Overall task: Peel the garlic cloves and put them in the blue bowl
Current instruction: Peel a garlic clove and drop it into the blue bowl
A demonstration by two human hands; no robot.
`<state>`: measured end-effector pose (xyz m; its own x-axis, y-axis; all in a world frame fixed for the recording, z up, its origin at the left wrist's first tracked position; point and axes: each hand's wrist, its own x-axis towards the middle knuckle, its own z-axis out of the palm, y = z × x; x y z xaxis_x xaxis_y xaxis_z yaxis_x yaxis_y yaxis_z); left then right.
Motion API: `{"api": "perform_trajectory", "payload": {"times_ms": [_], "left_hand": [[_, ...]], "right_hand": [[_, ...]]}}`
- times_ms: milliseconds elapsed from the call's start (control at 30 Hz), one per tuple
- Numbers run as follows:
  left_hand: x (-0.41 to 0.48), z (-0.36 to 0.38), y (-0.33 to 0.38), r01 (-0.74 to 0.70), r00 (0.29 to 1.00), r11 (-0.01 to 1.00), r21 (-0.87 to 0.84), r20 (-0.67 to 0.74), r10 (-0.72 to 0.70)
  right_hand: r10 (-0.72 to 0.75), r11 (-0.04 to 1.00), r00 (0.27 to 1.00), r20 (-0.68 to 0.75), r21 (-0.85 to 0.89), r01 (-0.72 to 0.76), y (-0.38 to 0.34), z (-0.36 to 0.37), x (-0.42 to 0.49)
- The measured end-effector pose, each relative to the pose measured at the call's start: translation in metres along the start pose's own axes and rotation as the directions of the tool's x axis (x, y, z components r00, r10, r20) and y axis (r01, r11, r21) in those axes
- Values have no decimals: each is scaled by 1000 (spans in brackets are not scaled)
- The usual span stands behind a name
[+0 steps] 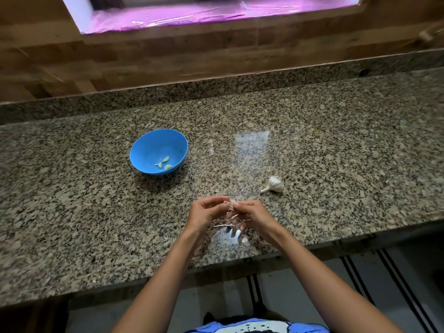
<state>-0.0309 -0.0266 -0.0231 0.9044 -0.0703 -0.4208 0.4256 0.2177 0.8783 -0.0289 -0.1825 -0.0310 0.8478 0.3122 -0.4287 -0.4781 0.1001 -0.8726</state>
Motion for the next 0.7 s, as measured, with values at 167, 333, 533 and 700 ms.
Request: {"api": "perform_trajectory", "payload": {"times_ms": [167,333,533,700], "left_hand": [[-1,3,0,38,999,997,-67,19,-37],[1,9,-6,-6,997,1000,-5,-83,6],[4,2,-9,-73,997,978,196,19,71],[7,2,-9,49,996,998,-37,81,-46]], "right_hand": [[-28,1000,997,-66,-13,27,0,1,-2],[-274,866,940,-204,-477,150,7,5,1],[-164,953,967,-197,-286,104,4,11,-3],[75,988,989,-129,146,-56,-5,12,-5]]}}
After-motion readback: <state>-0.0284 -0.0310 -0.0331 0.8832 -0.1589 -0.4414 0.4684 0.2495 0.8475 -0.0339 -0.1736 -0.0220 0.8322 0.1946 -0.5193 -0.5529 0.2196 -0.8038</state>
